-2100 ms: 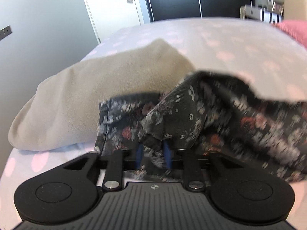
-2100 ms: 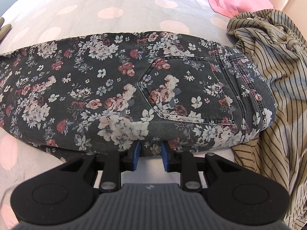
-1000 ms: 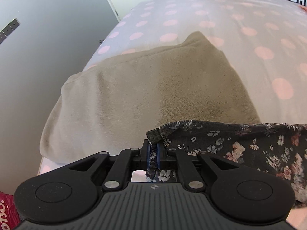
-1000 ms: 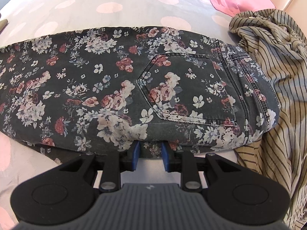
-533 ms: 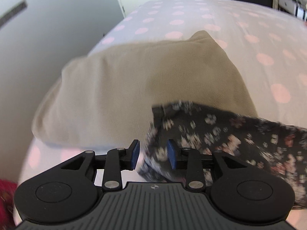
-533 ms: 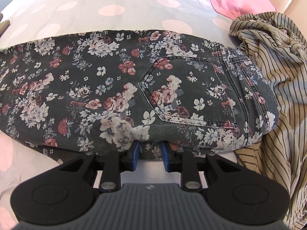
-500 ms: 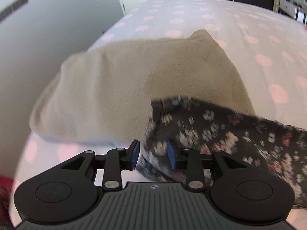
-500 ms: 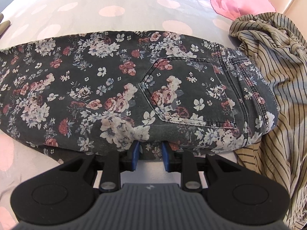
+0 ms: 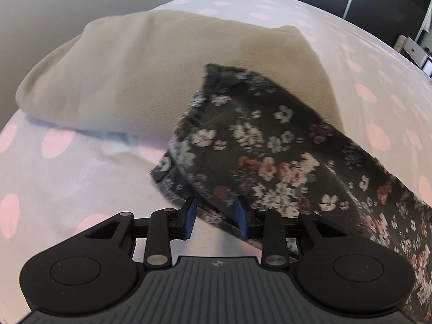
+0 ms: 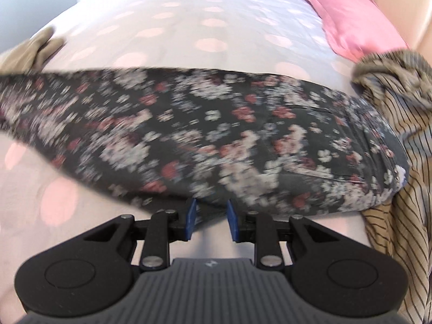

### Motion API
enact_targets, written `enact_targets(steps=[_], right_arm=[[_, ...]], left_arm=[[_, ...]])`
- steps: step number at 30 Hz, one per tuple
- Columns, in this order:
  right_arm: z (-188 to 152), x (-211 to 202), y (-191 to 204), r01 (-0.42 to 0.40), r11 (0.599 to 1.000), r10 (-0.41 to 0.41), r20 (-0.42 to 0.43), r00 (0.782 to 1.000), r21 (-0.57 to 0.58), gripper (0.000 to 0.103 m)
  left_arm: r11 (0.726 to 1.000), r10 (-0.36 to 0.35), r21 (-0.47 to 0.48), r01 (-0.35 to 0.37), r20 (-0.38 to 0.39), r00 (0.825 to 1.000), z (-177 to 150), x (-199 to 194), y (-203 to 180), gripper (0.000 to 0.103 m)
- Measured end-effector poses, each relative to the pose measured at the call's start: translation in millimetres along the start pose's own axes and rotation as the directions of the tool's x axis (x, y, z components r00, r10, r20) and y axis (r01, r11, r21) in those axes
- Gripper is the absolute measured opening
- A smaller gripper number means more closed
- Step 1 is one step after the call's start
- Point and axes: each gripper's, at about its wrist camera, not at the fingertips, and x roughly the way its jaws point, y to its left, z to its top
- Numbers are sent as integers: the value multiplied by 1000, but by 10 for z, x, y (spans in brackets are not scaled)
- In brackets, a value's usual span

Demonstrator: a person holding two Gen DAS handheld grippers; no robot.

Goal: Fold clothes

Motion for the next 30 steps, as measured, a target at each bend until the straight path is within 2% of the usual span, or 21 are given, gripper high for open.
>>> enact_targets(steps=[2, 4, 8, 12, 14, 19, 21, 23, 25, 27, 30], right_arm=[[-77, -10, 200, 3, 997, -2, 15, 1000, -76, 26], [-163, -1, 385, 41, 987, -35, 38, 999, -157, 25], [-321, 151, 626, 116, 947, -105, 51, 993, -298, 25], [-393, 335, 713, 201, 904, -183, 83, 980, -378, 23], [-395, 370, 736, 242, 884, -222, 98, 970, -399, 2], [-161, 47, 560, 240, 929, -201, 161, 966, -281, 1], [-62, -46, 434, 258, 942, -224, 170, 960, -214, 1], [5, -84, 310, 277, 947, -250, 165, 954, -163, 1], [14, -21, 228, 250, 959, -231, 138, 963, -133, 1], [-12, 37, 211, 226, 965, -213, 108, 971, -131, 1], [-46, 61, 262, 237, 956, -219, 116, 969, -171, 1]], left_arm=[[1000, -12, 10, 12, 6, 1000, 3, -30, -58, 29], [1000, -14, 21, 13, 12, 1000, 2, -54, -92, 29], [999, -1, 33, 1, 10, 1000, -6, -47, -110, 29], [999, 16, 38, -16, -2, 1000, -21, -15, -96, 29], [999, 20, 37, -20, -5, 1000, -22, -15, -85, 29], [1000, 8, 24, -8, -10, 1000, -23, -21, -40, 29], [1000, -6, 1, 6, -15, 1000, -20, -9, -6, 29], [999, -24, -34, 23, -18, 1000, -15, -1, 41, 29], [997, -34, -76, 33, -16, 999, -7, 10, 96, 29], [995, -30, -91, 28, -25, 999, -17, 47, 122, 29], [994, -24, -112, 20, -39, 999, -34, 104, 160, 29]])
